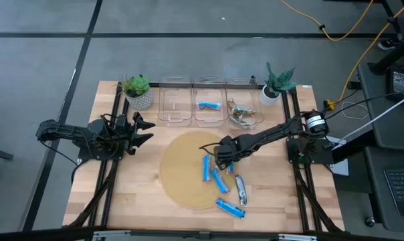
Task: Pick and place Granola Bars by type
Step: Put the red granola bar into the middle transparent bin
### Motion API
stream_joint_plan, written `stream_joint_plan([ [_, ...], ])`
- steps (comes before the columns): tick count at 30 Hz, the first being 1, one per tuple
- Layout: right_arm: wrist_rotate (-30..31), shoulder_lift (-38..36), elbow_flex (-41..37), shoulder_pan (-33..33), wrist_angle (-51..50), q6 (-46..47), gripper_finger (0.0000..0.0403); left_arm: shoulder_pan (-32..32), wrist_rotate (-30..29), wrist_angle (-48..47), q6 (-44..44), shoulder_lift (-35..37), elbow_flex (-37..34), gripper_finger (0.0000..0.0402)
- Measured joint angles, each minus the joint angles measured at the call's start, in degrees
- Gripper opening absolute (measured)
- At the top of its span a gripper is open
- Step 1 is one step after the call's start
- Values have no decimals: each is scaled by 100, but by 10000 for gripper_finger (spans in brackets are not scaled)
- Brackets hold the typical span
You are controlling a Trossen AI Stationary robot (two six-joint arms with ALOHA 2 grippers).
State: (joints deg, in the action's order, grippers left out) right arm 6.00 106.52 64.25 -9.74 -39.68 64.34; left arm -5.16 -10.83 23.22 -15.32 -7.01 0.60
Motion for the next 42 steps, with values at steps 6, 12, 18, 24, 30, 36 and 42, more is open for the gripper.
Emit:
stream_joint_plan([
  [6,-9,0,0,80,9,-32,126,-1,0,0,1,0,0,226],
  [12,-83,-14,0,103,9,-65,73,0,0,0,1,1,0,226],
  [18,-482,-31,194,100,-288,-600,56,-1,0,1,1,0,0,226],
  [24,-424,-31,547,98,-624,-802,55,0,0,2,1,0,0,226],
  [30,-354,-31,763,98,-834,-935,55,1,0,2,1,0,0,226],
  [36,-354,-31,903,98,-1176,-907,55,-1,0,2,1,0,0,226],
  [42,-137,-232,977,96,-1421,-780,55,1,0,0,0,0,0,226],
])
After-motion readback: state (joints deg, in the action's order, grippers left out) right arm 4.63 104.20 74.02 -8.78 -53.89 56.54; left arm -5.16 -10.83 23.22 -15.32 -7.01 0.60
